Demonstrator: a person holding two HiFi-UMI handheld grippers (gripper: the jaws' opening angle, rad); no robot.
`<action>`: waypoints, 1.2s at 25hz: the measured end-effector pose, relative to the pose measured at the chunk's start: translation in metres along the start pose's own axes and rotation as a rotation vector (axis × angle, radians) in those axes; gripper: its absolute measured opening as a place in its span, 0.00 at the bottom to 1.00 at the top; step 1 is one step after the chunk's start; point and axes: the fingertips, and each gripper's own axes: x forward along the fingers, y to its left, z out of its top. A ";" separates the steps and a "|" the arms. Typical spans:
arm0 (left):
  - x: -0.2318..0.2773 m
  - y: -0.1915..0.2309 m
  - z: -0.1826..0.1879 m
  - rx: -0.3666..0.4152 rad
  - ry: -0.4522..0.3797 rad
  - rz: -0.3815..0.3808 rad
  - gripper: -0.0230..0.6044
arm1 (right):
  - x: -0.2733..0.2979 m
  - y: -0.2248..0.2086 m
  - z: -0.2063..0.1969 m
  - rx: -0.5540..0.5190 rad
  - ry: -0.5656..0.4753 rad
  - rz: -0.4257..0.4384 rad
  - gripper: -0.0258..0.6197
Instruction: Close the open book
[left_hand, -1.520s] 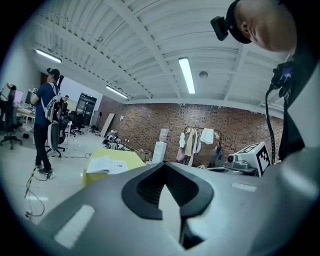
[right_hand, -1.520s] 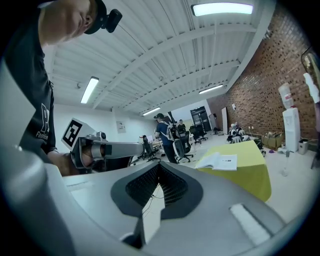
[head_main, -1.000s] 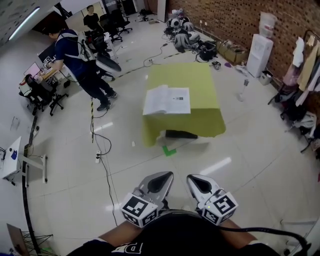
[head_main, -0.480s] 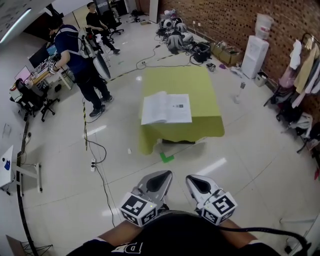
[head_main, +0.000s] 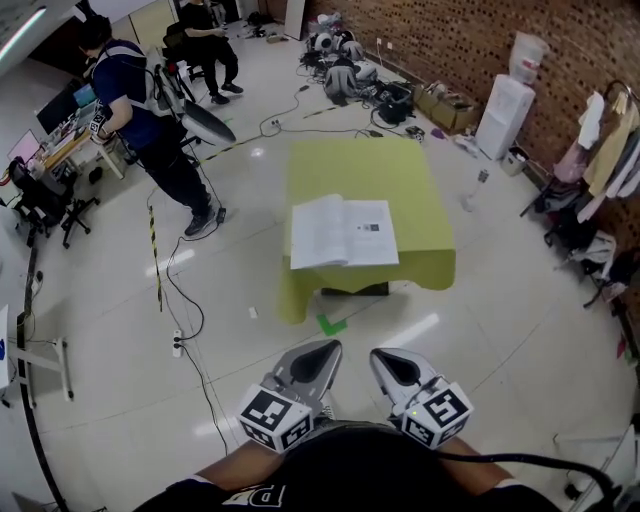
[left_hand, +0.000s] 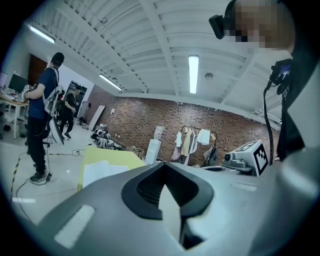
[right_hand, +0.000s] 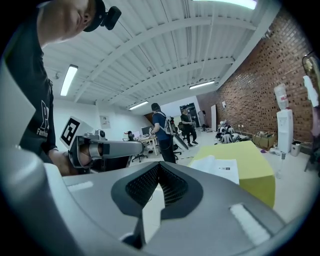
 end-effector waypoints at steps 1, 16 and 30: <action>-0.002 0.009 0.001 -0.001 0.001 -0.008 0.05 | 0.010 0.002 0.002 -0.003 0.003 -0.005 0.05; -0.003 0.089 0.010 -0.024 0.004 -0.059 0.05 | 0.090 0.003 0.012 -0.029 0.054 -0.037 0.05; 0.057 0.126 0.043 -0.028 -0.035 0.062 0.05 | 0.131 -0.062 0.049 -0.064 0.052 0.088 0.05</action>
